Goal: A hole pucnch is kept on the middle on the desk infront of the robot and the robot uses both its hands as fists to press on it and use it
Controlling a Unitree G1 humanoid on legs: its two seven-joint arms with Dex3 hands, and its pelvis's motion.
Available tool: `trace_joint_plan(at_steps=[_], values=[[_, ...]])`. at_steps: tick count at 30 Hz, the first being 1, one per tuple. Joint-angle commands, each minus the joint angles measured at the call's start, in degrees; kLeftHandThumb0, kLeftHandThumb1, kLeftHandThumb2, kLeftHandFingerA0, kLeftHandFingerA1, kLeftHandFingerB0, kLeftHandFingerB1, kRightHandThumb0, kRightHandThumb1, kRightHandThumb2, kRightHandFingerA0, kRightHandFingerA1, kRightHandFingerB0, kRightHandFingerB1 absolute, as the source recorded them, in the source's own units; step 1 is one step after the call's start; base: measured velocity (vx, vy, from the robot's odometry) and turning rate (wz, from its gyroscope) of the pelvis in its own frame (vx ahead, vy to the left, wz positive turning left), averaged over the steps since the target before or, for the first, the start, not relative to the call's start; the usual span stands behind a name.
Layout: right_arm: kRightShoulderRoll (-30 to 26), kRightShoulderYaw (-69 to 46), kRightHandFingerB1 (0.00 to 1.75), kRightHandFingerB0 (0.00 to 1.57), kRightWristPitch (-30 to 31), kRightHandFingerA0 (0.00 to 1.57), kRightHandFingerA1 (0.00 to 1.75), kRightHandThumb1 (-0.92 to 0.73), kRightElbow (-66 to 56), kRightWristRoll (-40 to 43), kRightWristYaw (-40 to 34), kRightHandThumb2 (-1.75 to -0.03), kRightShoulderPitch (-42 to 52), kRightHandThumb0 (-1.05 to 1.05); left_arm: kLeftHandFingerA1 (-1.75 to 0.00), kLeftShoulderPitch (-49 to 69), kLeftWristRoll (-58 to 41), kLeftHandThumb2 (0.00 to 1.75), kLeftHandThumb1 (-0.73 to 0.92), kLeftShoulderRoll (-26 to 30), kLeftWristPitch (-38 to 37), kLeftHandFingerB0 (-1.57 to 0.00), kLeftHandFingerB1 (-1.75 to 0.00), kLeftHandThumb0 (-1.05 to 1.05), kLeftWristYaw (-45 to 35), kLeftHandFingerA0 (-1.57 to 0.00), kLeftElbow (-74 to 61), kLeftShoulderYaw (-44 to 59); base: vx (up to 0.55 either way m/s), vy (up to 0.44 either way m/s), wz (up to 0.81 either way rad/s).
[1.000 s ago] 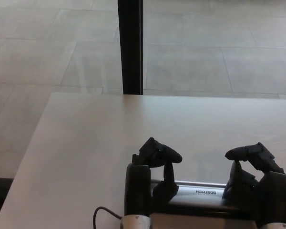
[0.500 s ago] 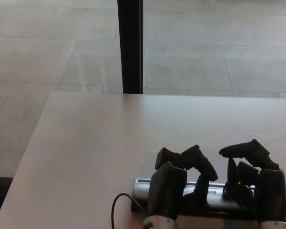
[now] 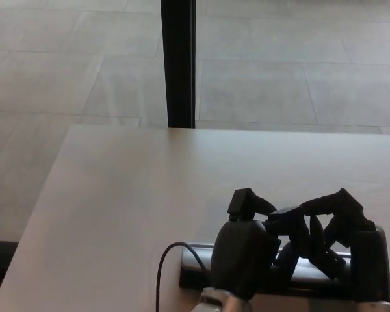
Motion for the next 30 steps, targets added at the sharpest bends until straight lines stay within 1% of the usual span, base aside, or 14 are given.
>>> trace_joint_plan(at_steps=[1, 4, 5, 6, 9, 11, 13, 17, 18, 22, 26, 27, 29, 30], values=[[-7.5, 9.7, 1.64, 0.59, 7.0, 0.84, 1.75, -0.78, 17.6, -22.6, -19.8, -0.63, 2.6, -0.34, -1.75, -7.4, 25.5, 1.14, 0.43, 3.7, 0.9, -0.79, -1.61, -0.24, 17.4, -1.07, 8.5, -12.7, 0.00, 0.000, 0.00], [-5.4, 5.9, 1.23, 0.93, -0.2, 1.16, 1.38, -0.56, 18.7, -15.4, -16.6, -0.96, 4.3, -0.43, -1.48, -6.4, 25.1, 1.10, 0.35, 3.2, 1.2, -1.10, -1.31, -0.22, 18.4, -1.36, 8.8, -13.3, 0.00, 0.000, 0.00], [-4.9, 5.4, 1.72, 0.63, -0.9, 0.90, 1.75, -0.74, 18.7, -14.6, -16.5, -0.64, 4.7, -0.32, -1.50, -6.2, 25.1, 1.10, 0.35, 3.1, 1.3, -1.10, -1.31, -0.20, 18.8, -1.37, 9.0, -13.5, 0.00, 0.000, 0.00], [-4.5, 5.3, 1.75, 0.60, 0.2, 0.91, 1.75, -0.76, 18.3, -14.8, -17.4, -0.64, 4.6, -0.33, -1.52, -6.1, 24.5, 1.10, 0.34, 3.1, 0.8, -1.11, -1.34, -0.19, 18.5, -1.38, 9.3, -13.2, 0.00, 0.000, 0.00], [-4.4, 5.6, 1.45, 0.69, -2.1, 0.92, 1.75, -0.89, 18.7, -17.0, -22.8, -0.65, 4.5, -0.38, -1.49, -4.9, 22.0, 1.12, 0.33, 2.3, -0.6, -1.06, -1.32, -0.22, 18.8, -1.34, 10.0, -11.7, 0.00, 0.000, 0.00], [-3.5, 4.6, 0.86, 0.74, -4.4, 0.85, 1.68, -0.87, 16.7, -16.9, -25.0, -0.65, 4.9, -0.29, -1.75, -1.8, 17.4, 1.24, 0.47, 1.7, -4.0, -0.68, -1.75, -0.12, 17.8, -0.99, 8.9, -8.0, 0.00, 0.000, 0.00], [-3.0, 4.0, 1.50, 0.71, -7.9, 0.94, 1.75, -0.89, 15.9, -17.5, -27.6, -0.66, 3.8, -0.34, -1.75, -0.7, 16.0, 1.12, 0.59, 1.6, -6.4, -0.66, -1.75, -0.20, 18.1, -0.99, 8.2, -6.3, 0.00, 0.000, 0.00], [-2.9, 3.9, 1.46, 0.81, -10.6, 0.96, 1.75, -0.88, 14.3, -19.2, -29.9, -0.66, 3.1, -0.40, -1.75, -0.3, 16.6, 1.16, 0.57, 1.6, -6.8, -0.63, -1.75, -0.17, 18.7, -0.96, 7.7, -5.8, 0.00, 0.000, 0.00], [-3.0, 3.9, 1.48, 0.80, -10.4, 0.96, 1.75, -0.87, 14.5, -19.2, -29.9, -0.65, 3.7, -0.37, -1.48, 0.0, 16.8, 1.17, 0.52, 1.5, -6.9, -0.95, -1.29, -0.25, 18.9, -1.23, 7.8, -5.9, 0.00, 0.000, 0.00], [-3.1, 4.1, 1.47, 0.74, -10.0, 0.92, 1.75, -0.79, 16.7, -19.4, -30.2, -0.83, 4.4, -0.25, -1.75, 0.1, 18.3, 1.19, 0.54, 1.6, -6.5, -0.69, -1.70, -0.17, 20.5, -0.97, 7.8, -5.5, 0.00, 0.000, 0.00], [-3.6, 4.9, 1.29, 0.81, -7.9, 0.94, 1.75, -0.75, 18.8, -20.9, -31.4, -0.89, 4.5, -0.24, -1.49, -0.2, 20.1, 1.21, 0.51, 2.0, -6.3, -0.97, -1.31, -0.26, 19.4, -1.26, 7.5, -5.4, 0.00, 0.000, 0.00], [-3.7, 5.0, 1.16, 0.80, -7.7, 0.92, 1.75, -0.68, 19.7, -21.1, -32.0, -1.01, 4.4, -0.15, -1.75, -0.3, 20.7, 1.29, 0.45, 1.9, -6.4, -0.71, -1.75, -0.11, 19.6, -0.99, 7.8, -5.4, 0.00, 0.000, 0.00], [-3.7, 5.4, 1.03, 0.80, -7.9, 0.92, 1.75, -0.76, 21.9, -21.4, -32.5, -0.87, 4.3, -0.19, -1.54, -0.8, 22.6, 1.23, 0.46, 1.9, -6.3, -1.02, -1.36, -0.20, 21.0, -1.30, 8.8, -5.9, 0.00, 0.000, 0.00], [-3.6, 5.6, 0.92, 0.77, -8.1, 0.90, 1.68, -0.82, 22.2, -21.5, -32.8, -0.76, 4.2, -0.23, -1.75, -0.9, 23.2, 1.27, 0.45, 2.0, -6.4, -0.72, -1.75, -0.12, 21.5, -1.01, 9.1, -6.0, 0.00, 0.000, 0.00]])
